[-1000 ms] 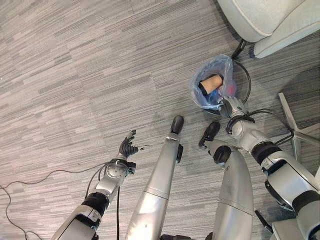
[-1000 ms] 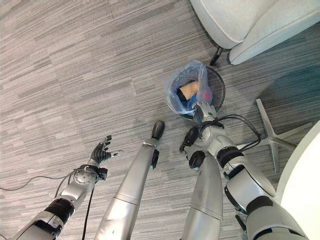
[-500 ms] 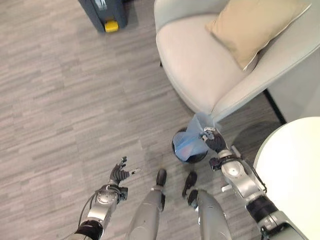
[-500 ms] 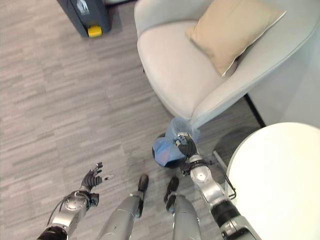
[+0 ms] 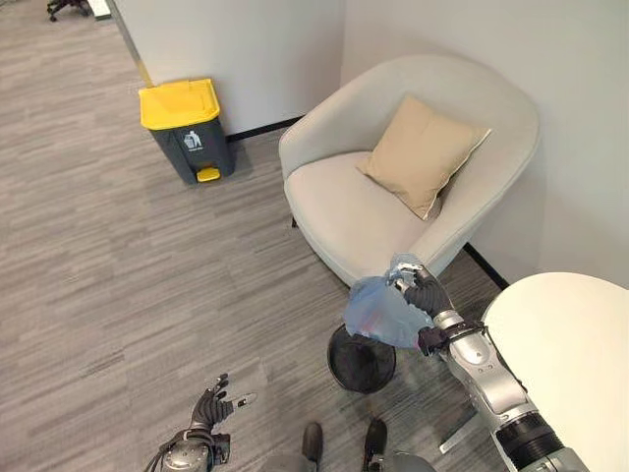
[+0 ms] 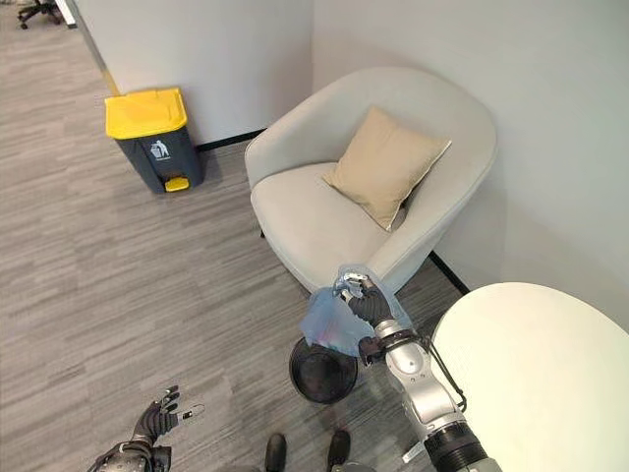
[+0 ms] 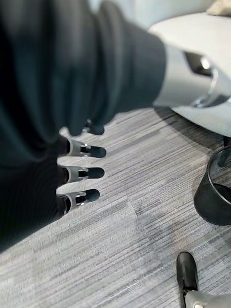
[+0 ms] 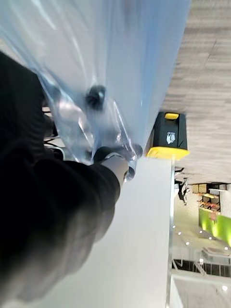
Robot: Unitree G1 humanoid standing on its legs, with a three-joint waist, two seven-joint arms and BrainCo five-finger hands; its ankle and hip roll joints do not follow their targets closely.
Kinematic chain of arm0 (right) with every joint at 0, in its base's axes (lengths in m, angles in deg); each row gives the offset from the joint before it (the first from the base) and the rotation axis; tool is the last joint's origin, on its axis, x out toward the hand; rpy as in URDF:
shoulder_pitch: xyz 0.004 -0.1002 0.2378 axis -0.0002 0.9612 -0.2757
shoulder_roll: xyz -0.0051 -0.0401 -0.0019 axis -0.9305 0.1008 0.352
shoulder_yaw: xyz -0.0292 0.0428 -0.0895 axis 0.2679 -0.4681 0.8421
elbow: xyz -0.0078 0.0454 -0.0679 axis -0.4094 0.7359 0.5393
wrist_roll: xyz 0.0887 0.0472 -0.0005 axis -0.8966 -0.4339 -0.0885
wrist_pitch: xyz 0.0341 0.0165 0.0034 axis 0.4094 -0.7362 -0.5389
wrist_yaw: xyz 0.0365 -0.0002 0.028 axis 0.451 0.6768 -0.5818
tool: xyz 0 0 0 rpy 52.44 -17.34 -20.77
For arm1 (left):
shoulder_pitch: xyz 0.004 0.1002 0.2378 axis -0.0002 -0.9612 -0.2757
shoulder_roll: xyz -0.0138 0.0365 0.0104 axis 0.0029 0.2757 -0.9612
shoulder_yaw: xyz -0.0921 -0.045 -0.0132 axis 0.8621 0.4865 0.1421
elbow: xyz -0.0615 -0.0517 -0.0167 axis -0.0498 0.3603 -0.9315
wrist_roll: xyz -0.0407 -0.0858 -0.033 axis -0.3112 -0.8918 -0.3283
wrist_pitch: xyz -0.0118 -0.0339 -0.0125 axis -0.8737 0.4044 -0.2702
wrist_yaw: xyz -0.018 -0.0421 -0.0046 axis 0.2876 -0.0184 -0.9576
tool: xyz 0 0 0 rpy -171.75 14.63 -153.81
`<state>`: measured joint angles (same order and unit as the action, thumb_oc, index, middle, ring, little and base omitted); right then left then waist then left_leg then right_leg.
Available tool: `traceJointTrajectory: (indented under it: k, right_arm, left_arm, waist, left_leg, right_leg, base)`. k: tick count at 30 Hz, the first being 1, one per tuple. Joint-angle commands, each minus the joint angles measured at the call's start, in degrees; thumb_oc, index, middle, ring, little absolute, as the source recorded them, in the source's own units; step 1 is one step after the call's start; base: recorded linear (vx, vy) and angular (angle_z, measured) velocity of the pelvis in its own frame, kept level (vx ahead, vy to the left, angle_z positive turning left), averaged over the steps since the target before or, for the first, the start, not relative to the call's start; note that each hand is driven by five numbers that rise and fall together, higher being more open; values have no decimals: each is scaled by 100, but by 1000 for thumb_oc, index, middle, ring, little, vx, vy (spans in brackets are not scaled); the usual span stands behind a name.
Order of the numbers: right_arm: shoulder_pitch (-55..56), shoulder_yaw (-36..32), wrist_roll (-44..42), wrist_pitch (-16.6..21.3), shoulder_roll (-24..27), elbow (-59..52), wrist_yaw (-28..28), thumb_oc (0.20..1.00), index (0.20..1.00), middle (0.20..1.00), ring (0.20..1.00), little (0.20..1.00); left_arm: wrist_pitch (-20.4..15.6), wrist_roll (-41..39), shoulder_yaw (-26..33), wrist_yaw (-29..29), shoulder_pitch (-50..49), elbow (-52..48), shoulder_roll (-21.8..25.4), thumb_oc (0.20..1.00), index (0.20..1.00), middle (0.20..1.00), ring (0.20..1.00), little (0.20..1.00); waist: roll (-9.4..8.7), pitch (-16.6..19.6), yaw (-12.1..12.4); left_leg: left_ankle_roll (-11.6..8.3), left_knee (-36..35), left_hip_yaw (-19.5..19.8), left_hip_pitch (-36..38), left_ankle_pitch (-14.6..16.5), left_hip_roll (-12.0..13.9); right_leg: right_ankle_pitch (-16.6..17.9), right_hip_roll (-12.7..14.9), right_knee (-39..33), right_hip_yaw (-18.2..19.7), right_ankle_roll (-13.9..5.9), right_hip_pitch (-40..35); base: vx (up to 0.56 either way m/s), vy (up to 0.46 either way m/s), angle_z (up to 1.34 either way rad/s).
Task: Gather garbage on tea table into small bin, then transfer packed bag to large trash can.
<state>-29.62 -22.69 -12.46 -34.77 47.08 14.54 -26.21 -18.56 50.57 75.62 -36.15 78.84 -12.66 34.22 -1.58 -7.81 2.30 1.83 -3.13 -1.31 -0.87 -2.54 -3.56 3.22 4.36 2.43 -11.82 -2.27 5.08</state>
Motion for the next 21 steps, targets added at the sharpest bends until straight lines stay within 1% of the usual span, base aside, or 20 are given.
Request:
traceJointTrajectory:
  k: [1, 3, 4, 5, 6, 7, 8, 9, 10, 11, 12, 13, 14, 15, 16, 17, 18, 20, 21]
  right_arm:
    - [-285, -13, -174, 404, -123, -640, -80, 200, 200, 200, 200, 200]
    - [-328, -19, -145, 475, -129, -677, -49, 200, 200, 200, 200, 200]
    - [-342, -45, -112, 478, -114, -688, -24, 200, 200, 200, 200, 200]
    - [-301, -145, 16, 518, -66, -759, 30, 200, 200, 200, 200, 200]
    - [-248, -203, 90, 520, -49, -820, 72, 200, 200, 200, 200, 200]
    - [-227, -231, 159, 513, -43, -835, 92, 200, 200, 200, 200, 200]
    - [-217, -257, 172, 509, -40, -838, 142, 200, 200, 200, 200, 200]
    - [-271, -238, 141, 508, -1, -790, 203, 200, 200, 200, 200, 200]
    - [-265, -250, 119, 510, 31, -798, 226, 200, 200, 200, 200, 200]
    - [-224, -303, 63, 511, 118, -787, 239, 200, 200, 200, 200, 200]
    - [-223, -382, 46, 505, 290, -758, 312, 200, 200, 200, 200, 200]
    - [-168, -398, 41, 477, 338, -778, 302, 200, 200, 200, 200, 200]
    - [-141, -403, 25, 473, 364, -799, 285, 200, 200, 200, 200, 200]
    - [-98, -415, 26, 481, 420, -865, 256, 200, 200, 200, 200, 200]
    - [-81, -431, 20, 477, 437, -894, 232, 200, 200, 200, 200, 200]
    - [-12, -532, -8, 477, 440, -930, 235, 200, 200, 200, 200, 200]
    - [-13, -567, -69, 490, 426, -972, 207, 200, 200, 200, 200, 200]
    - [-5, -574, -146, 471, 415, -1061, 92, 200, 200, 200, 200, 200]
    - [3, -578, -155, 472, 418, -1096, 64, 200, 200, 200, 200, 200]
  left_arm:
    - [-154, 205, 159, -17, 281, -96, 209, 1000, 1000, 1000, 1000, 1000]
    - [-180, 221, 131, 15, 394, -138, 264, 1000, 1000, 1000, 1000, 1000]
    - [-188, 217, 122, 15, 437, -140, 268, 1000, 1000, 1000, 1000, 1000]
    - [-193, 234, 126, 33, 508, -130, 270, 1000, 1000, 1000, 1000, 1000]
    - [-199, 241, 119, 49, 522, -152, 270, 1000, 1000, 1000, 1000, 1000]
    - [-209, 243, 109, 66, 524, -186, 265, 1000, 1000, 1000, 1000, 1000]
    - [-217, 222, 50, 92, 554, -233, 222, 1000, 1000, 1000, 1000, 1000]
    - [-221, 181, 29, 128, 566, -216, 168, 1000, 1000, 1000, 1000, 1000]
    - [-220, 157, -7, 129, 580, -212, 137, 1000, 1000, 1000, 1000, 1000]
    - [-200, 159, -67, 97, 620, -239, 79, 1000, 1000, 1000, 1000, 1000]
    - [-204, 215, -186, 71, 742, -283, 19, 1000, 1000, 1000, 1000, 1000]
    - [-206, 301, -202, 32, 741, -387, 36, 1000, 1000, 1000, 1000, 1000]
    - [-215, 329, -209, 13, 737, -439, 41, 1000, 1000, 1000, 1000, 1000]
    - [-228, 366, -222, -16, 732, -530, 63, 1000, 1000, 1000, 1000, 1000]
    - [-231, 378, -237, -32, 752, -582, 67, 1000, 1000, 1000, 1000, 1000]
    - [-251, 377, -284, -44, 768, -745, 79, 1000, 1000, 1000, 1000, 1000]
    - [-278, 391, -313, -75, 747, -947, 102, 1000, 1000, 1000, 1000, 1000]
    - [-319, 527, -398, -232, 717, -1358, 202, 1000, 1000, 1000, 1000, 1000]
    - [-339, 561, -419, -270, 729, -1455, 231, 1000, 1000, 1000, 1000, 1000]
  waist:
    - [-54, -168, 119]
    - [3, -233, 96]
    - [7, -225, 90]
    - [16, -161, 118]
    - [-6, -121, 158]
    - [-40, -84, 199]
    - [-129, -51, 283]
    - [-113, -32, 344]
    - [-87, -45, 346]
    - [12, -99, 331]
    - [63, -274, 174]
    - [-20, -284, 66]
    - [-58, -274, 15]
    - [-144, -272, -65]
    - [-169, -238, -112]
    - [-157, -145, -214]
    - [-134, -100, -229]
    - [-115, 23, -236]
    - [-119, 52, -239]
  left_leg:
    - [-100, 329, 16, -182, 461, 138]
    - [-68, 462, 52, -363, 377, 190]
    - [-67, 495, 77, -426, 343, 191]
    - [-86, 526, 156, -603, 231, 213]
    - [-94, 557, 200, -711, 195, 208]
    - [-119, 585, 250, -816, 157, 188]
    - [-210, 612, 383, -1111, -48, 162]
    - [-360, 581, 369, -1308, -288, 189]
    - [-439, 543, 406, -1397, -409, 205]
    - [-605, 373, 423, -1523, -651, 264]
    - [-585, 556, 115, -1709, -565, 305]
    - [-485, 883, -223, -1624, -278, 375]
    - [-462, 1094, -277, -1589, -107, 404]
    - [-461, 1396, -300, -1403, 266, 437]
    - [-461, 1491, -296, -1292, 412, 475]
    - [-515, 1354, -310, -876, 537, 631]
    - [-534, 1136, -297, -780, 505, 623]
    - [-518, 617, -290, -485, 491, 531]
    - [-513, 549, -305, -429, 492, 520]
  right_leg:
    - [-464, 140, 713, 415, -643, 174]
    - [-653, 3, 1204, 644, -604, 263]
    - [-755, -42, 1327, 718, -574, 242]
    - [-858, -166, 1645, 898, -535, 119]
    - [-903, -179, 1694, 953, -527, 32]
    - [-985, -178, 1547, 1004, -496, -128]
    - [-1250, -298, 1078, 1159, -345, -361]
    - [-1252, -405, 605, 1101, -249, -474]
    - [-1306, -477, 447, 1058, -183, -499]
    - [-1307, -612, 239, 945, -111, -492]
    - [-1180, -550, 184, 696, -90, -369]
    - [-1088, -409, 139, 509, -109, -301]
    - [-1028, -347, 110, 420, -112, -250]
    - [-971, -211, 96, 252, -108, -203]
    - [-933, -153, 66, 150, -101, -168]
    - [-892, -90, -5, -33, -104, -155]
    - [-844, -94, -62, -112, -129, -202]
    - [-743, -74, -171, -100, -198, -305]
    - [-735, -68, -187, -94, -215, -325]
  base:
    - [-187, -1, -32]
    - [-219, -11, -7]
    - [-268, -83, 19]
    - [-231, -123, 51]
    - [-231, -180, 78]
    - [-209, -261, 78]
    - [-269, -328, 53]
    - [-292, -322, 66]
    - [-354, -289, 58]
    - [-516, -226, 72]
    - [-557, -174, 56]
    - [-462, -72, 160]
    - [-275, -31, 188]
    - [-189, -22, 180]
    - [-99, 29, 120]
    - [15, 101, 101]
    - [61, 167, 118]
    - [55, 191, 84]
    - [41, 142, 19]
